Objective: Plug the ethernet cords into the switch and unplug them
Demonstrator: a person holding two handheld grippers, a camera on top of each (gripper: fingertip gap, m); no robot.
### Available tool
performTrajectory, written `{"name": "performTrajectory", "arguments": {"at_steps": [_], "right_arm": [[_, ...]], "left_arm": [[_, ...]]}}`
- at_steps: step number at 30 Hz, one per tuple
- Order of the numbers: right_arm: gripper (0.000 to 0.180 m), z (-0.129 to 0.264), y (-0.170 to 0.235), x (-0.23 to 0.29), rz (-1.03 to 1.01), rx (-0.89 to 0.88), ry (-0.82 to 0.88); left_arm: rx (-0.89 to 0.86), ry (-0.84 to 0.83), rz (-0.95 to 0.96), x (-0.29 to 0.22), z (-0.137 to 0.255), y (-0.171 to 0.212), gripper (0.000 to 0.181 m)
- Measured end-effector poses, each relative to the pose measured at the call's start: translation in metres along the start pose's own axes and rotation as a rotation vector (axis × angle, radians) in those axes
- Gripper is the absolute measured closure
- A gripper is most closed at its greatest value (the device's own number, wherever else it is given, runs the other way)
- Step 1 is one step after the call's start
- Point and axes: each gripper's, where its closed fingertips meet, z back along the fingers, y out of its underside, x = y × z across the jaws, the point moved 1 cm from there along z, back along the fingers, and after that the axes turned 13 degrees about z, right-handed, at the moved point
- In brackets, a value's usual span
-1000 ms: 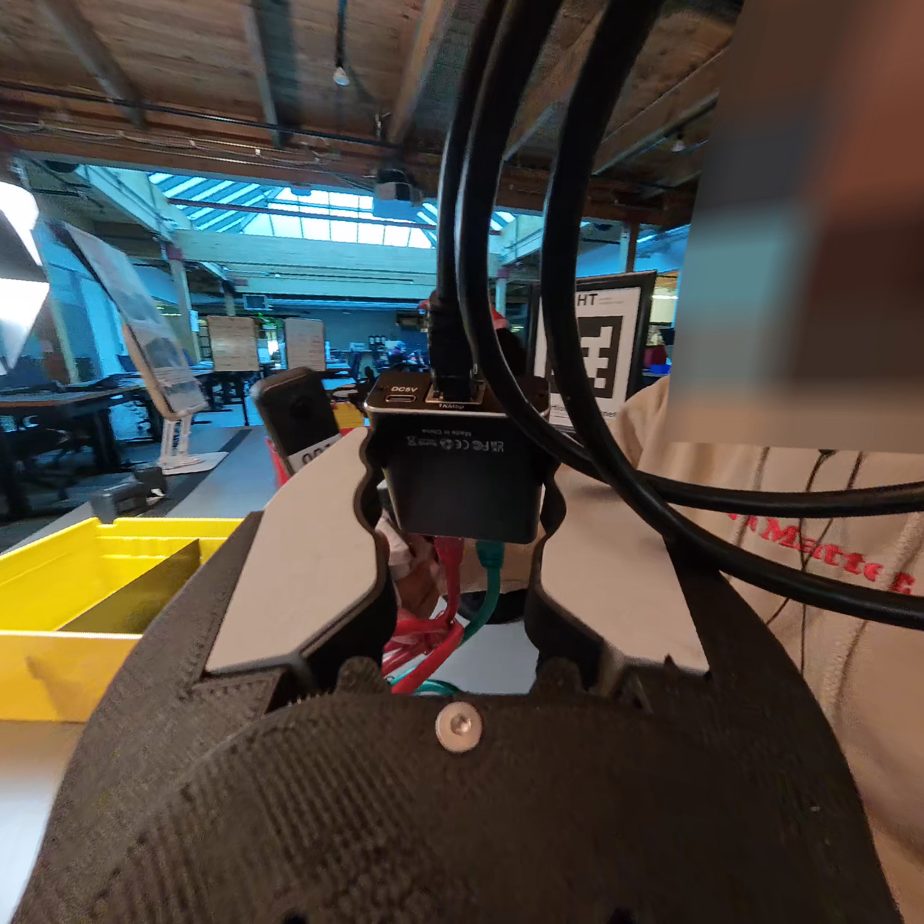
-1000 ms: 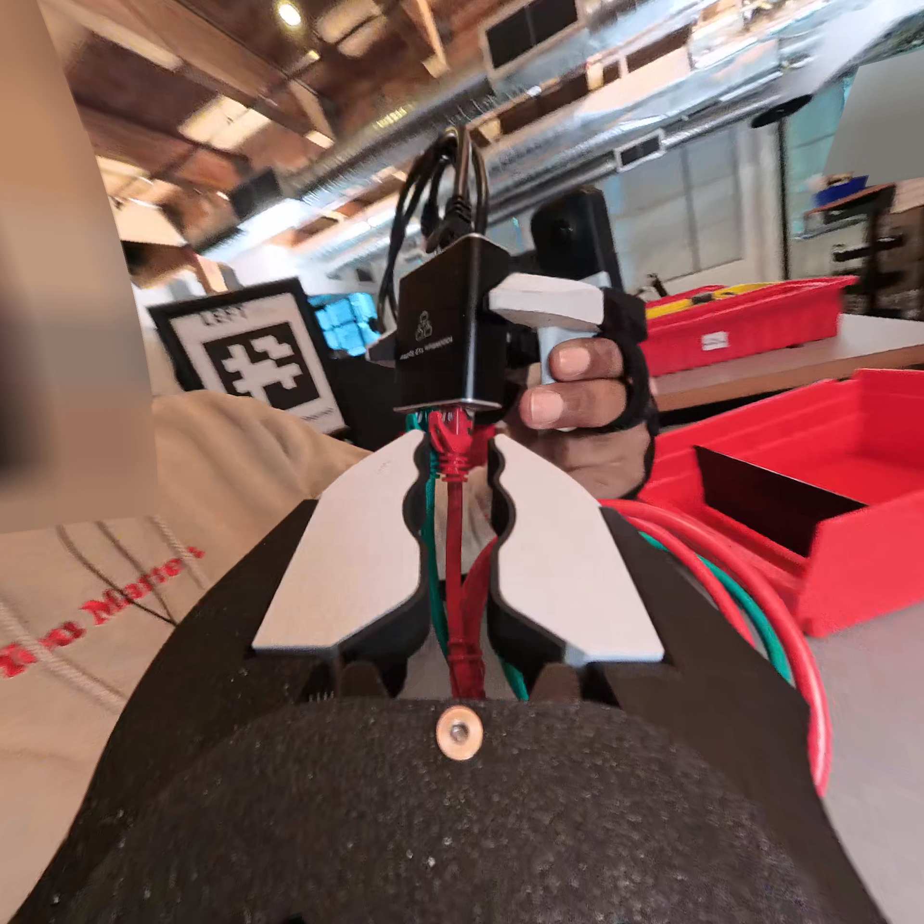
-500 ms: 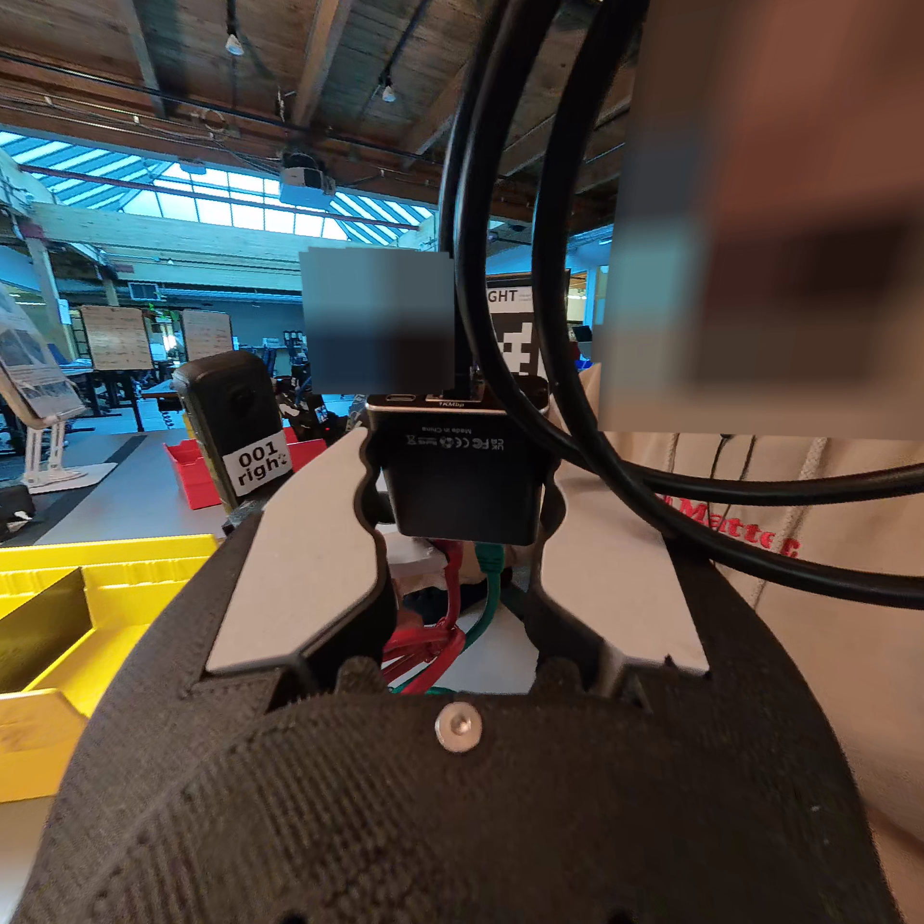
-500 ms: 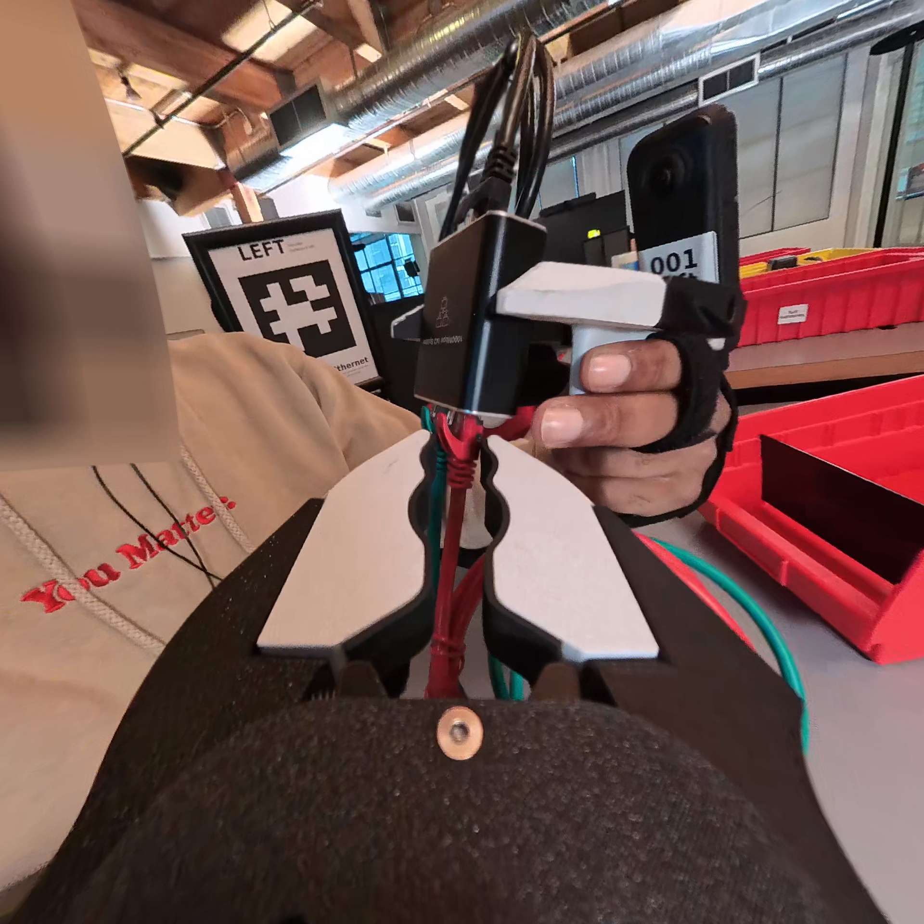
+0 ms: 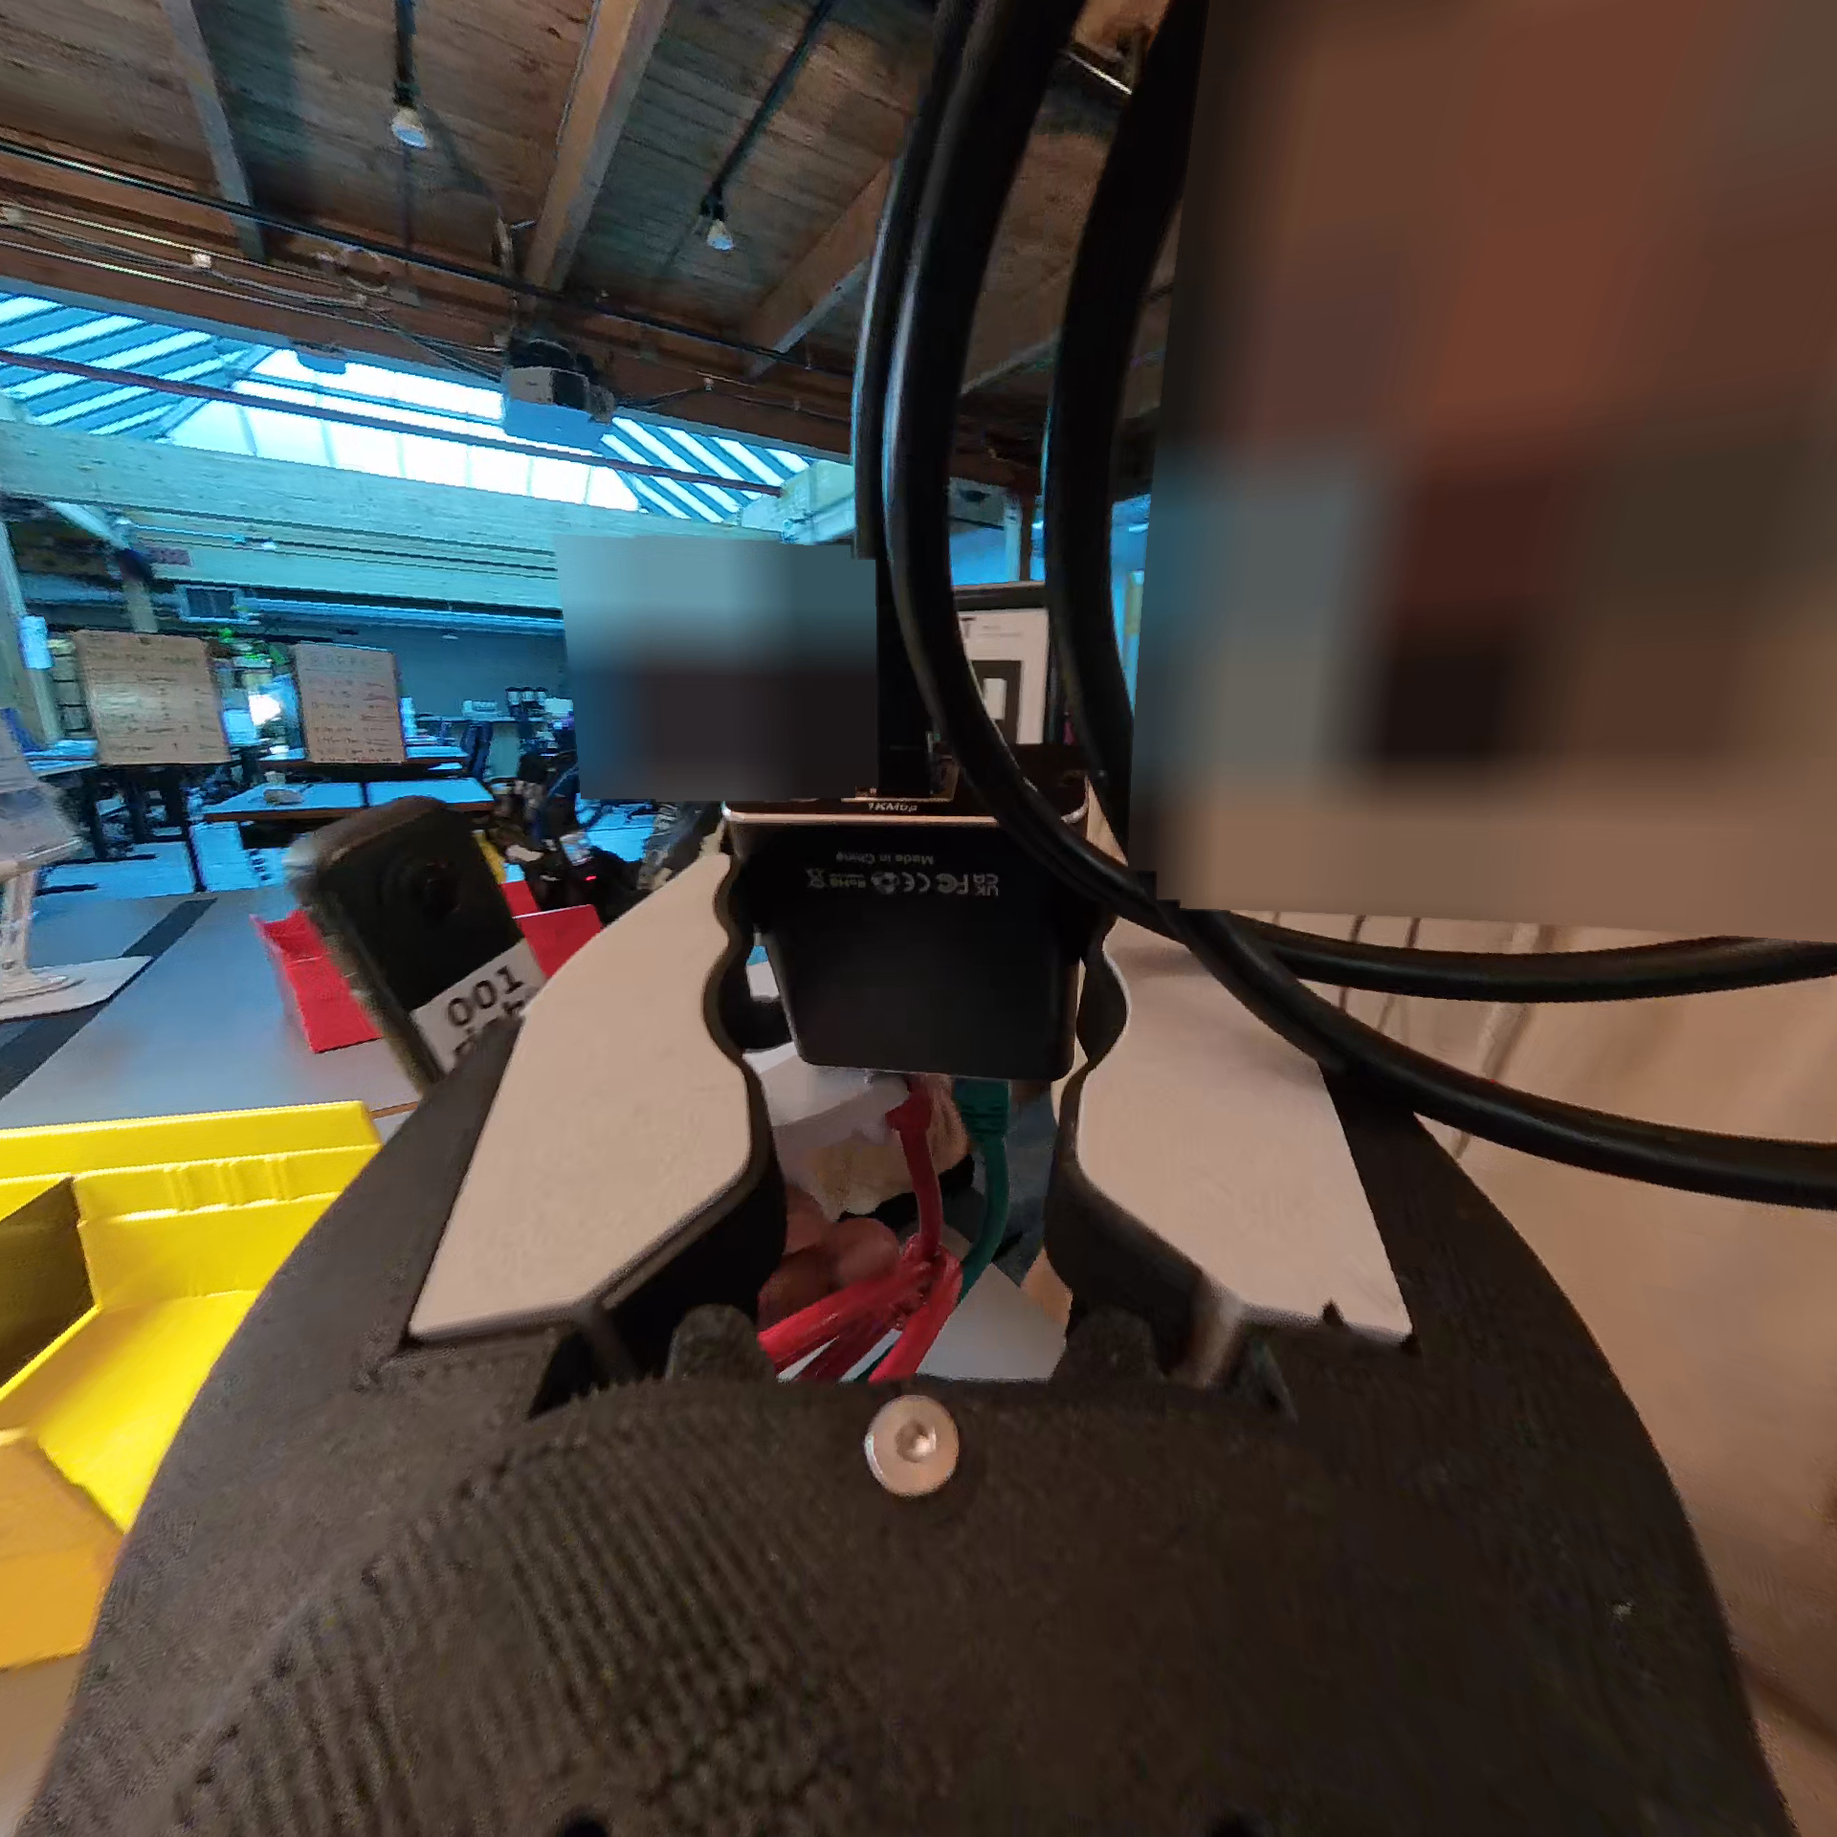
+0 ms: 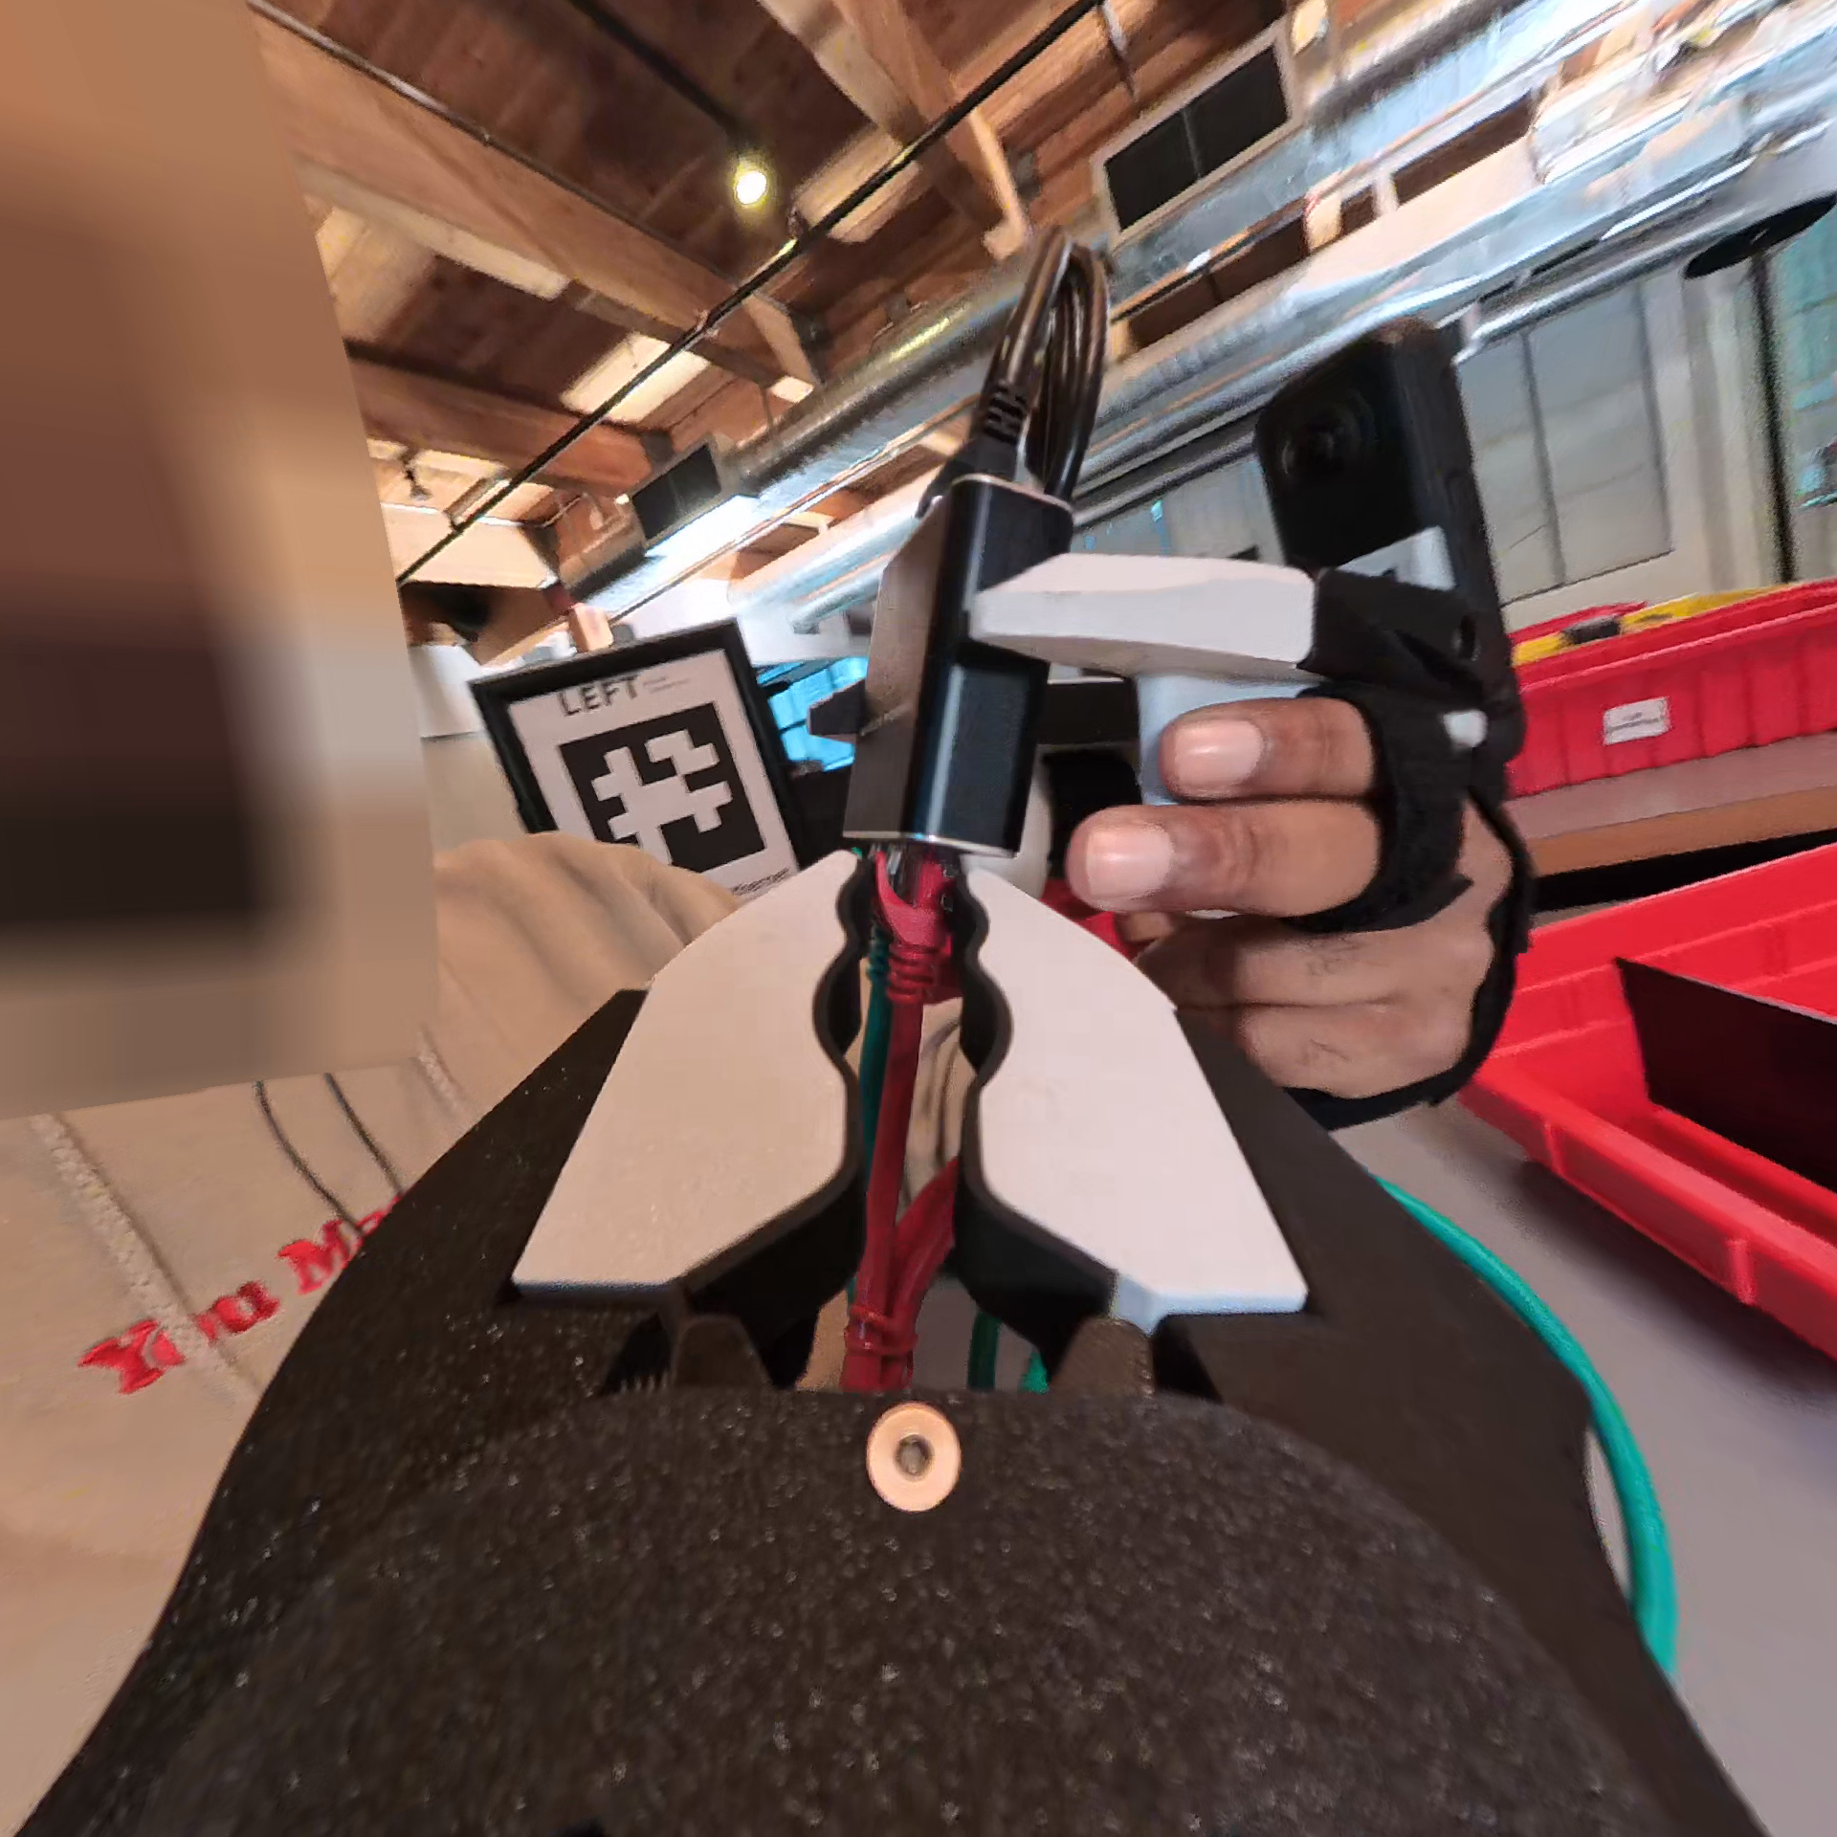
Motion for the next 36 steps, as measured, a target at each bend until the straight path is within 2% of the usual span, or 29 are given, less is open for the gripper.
{"name": "performTrajectory", "arguments": {"at_steps": [2,7,9,11,15,26,36], "right_arm": [[0.166,0.006,-0.010,-0.006,0.061,-0.025,0.071],[0.167,0.032,-0.038,-0.029,0.265,-0.038,0.352],[0.166,0.038,-0.041,-0.034,0.386,0.001,0.449],[0.166,0.041,-0.040,-0.038,0.496,0.080,0.514],[0.166,0.048,-0.026,-0.049,0.651,0.264,0.590],[0.166,0.059,-0.016,-0.067,0.421,0.112,0.603],[0.166,0.061,-0.018,-0.069,0.398,0.107,0.605]], "left_arm": [[-0.046,-0.101,0.007,0.011,0.004,-0.012,0.119],[-0.144,-0.527,0.016,0.052,0.020,-0.039,0.136],[-0.145,-0.602,0.026,0.059,0.020,-0.039,0.146],[-0.098,-0.652,-0.020,0.065,0.018,-0.032,0.148],[-0.028,-0.687,-0.054,0.076,0.018,-0.018,0.149],[-0.094,-0.736,-0.083,0.093,0.030,-0.012,0.153],[-0.174,-0.714,-0.101,0.091,0.026,-0.015,0.155]]}}
